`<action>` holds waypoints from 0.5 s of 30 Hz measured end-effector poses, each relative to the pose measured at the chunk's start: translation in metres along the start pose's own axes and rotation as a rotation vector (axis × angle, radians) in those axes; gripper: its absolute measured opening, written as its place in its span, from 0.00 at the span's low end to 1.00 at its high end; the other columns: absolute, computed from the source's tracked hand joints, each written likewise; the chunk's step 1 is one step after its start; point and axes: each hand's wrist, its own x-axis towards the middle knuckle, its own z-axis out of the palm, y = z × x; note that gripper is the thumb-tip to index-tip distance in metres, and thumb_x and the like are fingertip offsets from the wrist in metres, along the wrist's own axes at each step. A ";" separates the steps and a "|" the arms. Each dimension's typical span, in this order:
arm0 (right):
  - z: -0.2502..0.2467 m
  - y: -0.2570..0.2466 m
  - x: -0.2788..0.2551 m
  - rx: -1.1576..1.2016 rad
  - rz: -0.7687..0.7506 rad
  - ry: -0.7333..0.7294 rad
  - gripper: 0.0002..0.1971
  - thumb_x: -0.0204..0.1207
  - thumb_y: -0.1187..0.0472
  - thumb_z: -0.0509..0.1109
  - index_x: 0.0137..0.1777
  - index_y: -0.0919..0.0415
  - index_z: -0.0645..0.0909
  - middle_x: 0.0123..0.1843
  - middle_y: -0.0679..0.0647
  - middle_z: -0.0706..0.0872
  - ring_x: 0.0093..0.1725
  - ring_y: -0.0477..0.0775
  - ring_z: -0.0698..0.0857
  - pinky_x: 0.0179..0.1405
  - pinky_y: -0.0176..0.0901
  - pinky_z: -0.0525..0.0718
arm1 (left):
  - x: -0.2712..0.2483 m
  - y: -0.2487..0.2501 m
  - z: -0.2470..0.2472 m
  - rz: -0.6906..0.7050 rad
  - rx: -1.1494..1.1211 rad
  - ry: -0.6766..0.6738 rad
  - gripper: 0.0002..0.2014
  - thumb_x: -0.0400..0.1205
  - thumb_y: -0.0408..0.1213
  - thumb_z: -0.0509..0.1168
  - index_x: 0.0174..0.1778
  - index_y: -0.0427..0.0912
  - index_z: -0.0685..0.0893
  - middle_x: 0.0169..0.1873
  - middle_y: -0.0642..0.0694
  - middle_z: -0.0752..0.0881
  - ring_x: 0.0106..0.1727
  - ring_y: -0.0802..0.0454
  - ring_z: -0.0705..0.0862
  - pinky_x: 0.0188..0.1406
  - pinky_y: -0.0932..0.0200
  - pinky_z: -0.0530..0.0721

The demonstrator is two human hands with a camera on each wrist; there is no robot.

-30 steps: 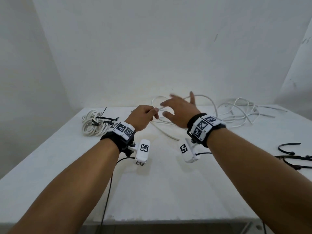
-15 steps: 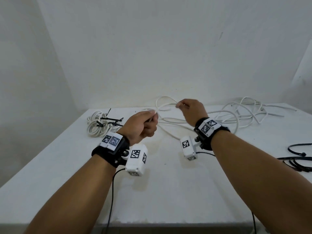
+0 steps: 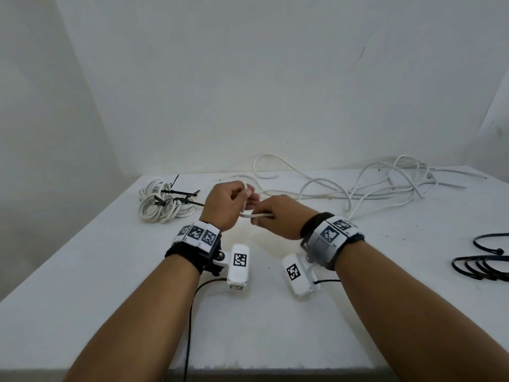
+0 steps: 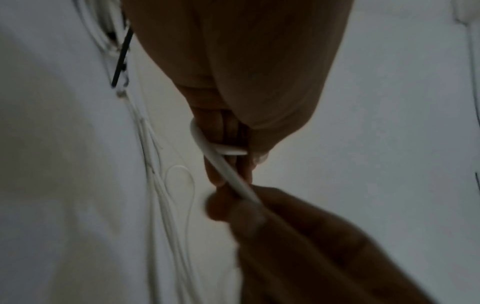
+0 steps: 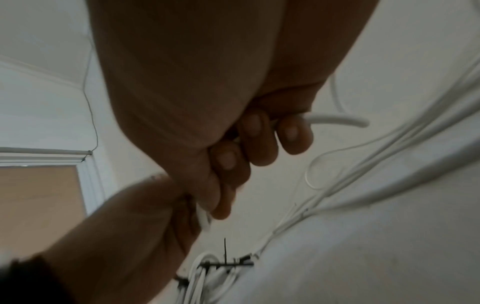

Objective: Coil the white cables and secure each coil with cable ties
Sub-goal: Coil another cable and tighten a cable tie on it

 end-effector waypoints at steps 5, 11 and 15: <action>-0.025 0.015 -0.003 0.126 0.018 0.151 0.07 0.68 0.55 0.82 0.36 0.55 0.89 0.29 0.45 0.84 0.30 0.40 0.78 0.32 0.34 0.76 | -0.008 -0.013 0.000 -0.118 0.255 -0.387 0.16 0.88 0.31 0.54 0.44 0.32 0.85 0.32 0.45 0.89 0.33 0.50 0.88 0.39 0.59 0.84; -0.031 0.031 -0.008 0.451 -0.008 0.308 0.05 0.67 0.62 0.83 0.36 0.56 0.90 0.31 0.45 0.90 0.33 0.38 0.83 0.37 0.31 0.78 | -0.015 0.003 0.015 -0.335 -0.392 -0.408 0.17 0.88 0.30 0.50 0.44 0.28 0.82 0.22 0.44 0.74 0.23 0.50 0.71 0.25 0.61 0.71; -0.020 0.032 -0.006 0.631 -0.049 0.363 0.04 0.71 0.69 0.79 0.42 0.61 0.90 0.27 0.38 0.87 0.29 0.34 0.83 0.34 0.21 0.75 | -0.020 0.010 0.015 -0.395 -0.544 -0.457 0.17 0.88 0.37 0.50 0.41 0.33 0.79 0.20 0.52 0.66 0.19 0.59 0.63 0.22 0.66 0.63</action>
